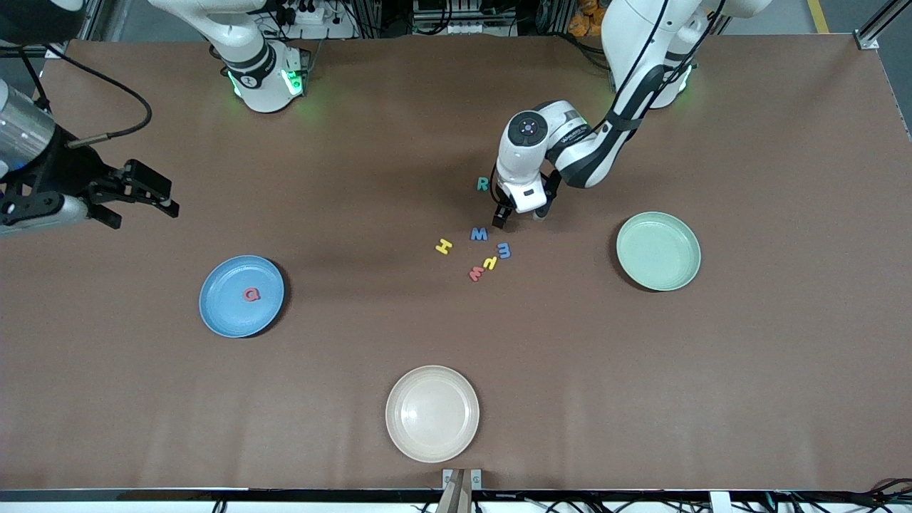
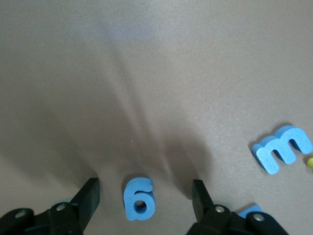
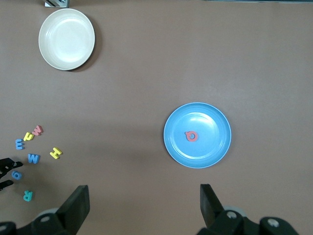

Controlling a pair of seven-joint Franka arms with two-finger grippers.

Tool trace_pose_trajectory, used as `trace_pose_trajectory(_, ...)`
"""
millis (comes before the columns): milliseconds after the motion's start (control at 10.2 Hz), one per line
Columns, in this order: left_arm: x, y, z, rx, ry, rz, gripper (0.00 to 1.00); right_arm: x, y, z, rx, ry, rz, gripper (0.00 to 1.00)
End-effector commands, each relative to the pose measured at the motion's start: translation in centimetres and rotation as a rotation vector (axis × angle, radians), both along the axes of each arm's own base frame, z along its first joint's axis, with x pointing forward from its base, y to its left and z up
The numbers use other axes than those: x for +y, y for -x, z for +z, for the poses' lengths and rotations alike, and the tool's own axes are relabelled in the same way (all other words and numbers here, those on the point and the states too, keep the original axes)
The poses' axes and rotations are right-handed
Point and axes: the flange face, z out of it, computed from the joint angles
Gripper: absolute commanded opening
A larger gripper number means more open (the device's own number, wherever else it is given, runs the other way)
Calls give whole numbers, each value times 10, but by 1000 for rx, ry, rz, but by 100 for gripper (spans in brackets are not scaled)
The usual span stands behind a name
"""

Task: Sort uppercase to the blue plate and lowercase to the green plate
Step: 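Lower the left gripper over the blue 6 while the right gripper withdraws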

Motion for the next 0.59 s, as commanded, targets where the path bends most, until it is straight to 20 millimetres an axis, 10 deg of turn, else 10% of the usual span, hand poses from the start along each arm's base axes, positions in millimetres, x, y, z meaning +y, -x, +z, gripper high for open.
trace_pose_trajectory(0, -6, -1, 4, -22, 10, 24, 85, -3, 8, 10, -1, -22, 0, 100)
trace_pose_trajectory(491, -16, 11, 2, -21, 8, -1, 66, -11, 2, -10, 32, 0, -8, 100)
